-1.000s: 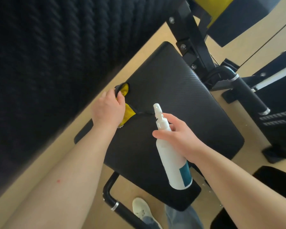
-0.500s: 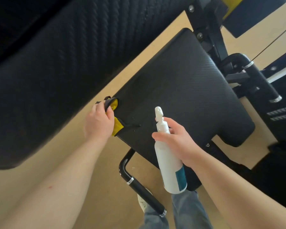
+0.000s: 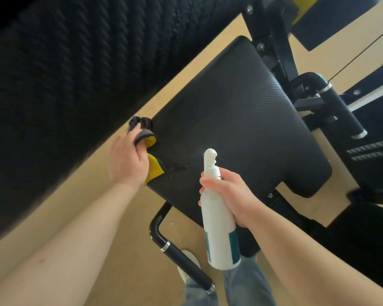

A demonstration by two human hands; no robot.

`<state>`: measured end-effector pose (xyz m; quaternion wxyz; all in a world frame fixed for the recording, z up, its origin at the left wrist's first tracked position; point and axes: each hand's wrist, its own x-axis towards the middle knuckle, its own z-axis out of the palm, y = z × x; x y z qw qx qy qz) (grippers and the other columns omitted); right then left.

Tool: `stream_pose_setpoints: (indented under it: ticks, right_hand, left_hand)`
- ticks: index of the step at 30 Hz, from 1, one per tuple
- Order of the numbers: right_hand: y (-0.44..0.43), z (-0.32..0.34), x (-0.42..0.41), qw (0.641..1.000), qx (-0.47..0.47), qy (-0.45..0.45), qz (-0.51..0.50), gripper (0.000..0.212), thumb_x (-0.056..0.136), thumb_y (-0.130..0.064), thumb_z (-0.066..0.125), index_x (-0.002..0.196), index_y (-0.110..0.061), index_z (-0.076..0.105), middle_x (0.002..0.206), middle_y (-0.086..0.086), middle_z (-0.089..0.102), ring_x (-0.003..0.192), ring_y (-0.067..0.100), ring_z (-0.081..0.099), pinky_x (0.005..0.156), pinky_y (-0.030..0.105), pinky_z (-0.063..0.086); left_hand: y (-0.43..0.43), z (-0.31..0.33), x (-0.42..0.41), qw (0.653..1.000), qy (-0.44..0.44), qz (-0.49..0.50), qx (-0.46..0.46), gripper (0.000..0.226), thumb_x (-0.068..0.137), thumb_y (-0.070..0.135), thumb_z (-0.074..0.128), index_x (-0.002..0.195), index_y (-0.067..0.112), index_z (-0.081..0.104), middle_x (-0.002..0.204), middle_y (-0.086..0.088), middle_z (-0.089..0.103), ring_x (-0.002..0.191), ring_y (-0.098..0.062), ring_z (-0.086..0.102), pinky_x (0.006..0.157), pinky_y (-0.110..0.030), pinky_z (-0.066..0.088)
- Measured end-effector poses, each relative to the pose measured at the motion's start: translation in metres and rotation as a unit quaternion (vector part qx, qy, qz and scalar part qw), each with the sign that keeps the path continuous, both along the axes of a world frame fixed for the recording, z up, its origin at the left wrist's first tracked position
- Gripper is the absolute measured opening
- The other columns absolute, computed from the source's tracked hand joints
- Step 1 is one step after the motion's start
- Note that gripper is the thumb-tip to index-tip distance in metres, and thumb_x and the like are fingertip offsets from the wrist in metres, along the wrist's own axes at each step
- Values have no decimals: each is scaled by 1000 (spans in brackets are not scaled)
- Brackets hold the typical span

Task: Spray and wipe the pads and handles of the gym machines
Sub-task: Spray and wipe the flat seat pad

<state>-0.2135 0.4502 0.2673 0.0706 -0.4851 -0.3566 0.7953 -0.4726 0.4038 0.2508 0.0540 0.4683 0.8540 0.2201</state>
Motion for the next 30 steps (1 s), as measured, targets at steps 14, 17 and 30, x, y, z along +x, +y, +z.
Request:
stream_pose_setpoints:
  ticks: [14,17,30]
  right_hand:
    - [65,-21,42,993,-10,14,-118,33,94,-18,72,125,-29,64,89,11,71,76,29,74,73,49,65]
    - [72,-18,49,986,-35,37,-156,33,96,-16,69,127,-25,63,87,13,69,75,31,72,69,46,63]
    - [73,-24,95,966,-81,23,-246,34,97,-19,67,130,-24,61,89,14,69,78,31,70,70,45,63]
  left_hand:
    - [115,-13,66,933,242,-198,-178,66,105,44,22,161,10,22,169,-17,16,155,-39,15,123,-54,23]
    - [109,-20,87,911,260,-266,-179,65,105,44,29,161,12,22,169,-18,13,155,-41,13,125,-54,15]
    - [140,-34,120,837,286,-444,-143,69,91,37,45,153,5,42,162,-18,34,148,-44,31,123,-57,19]
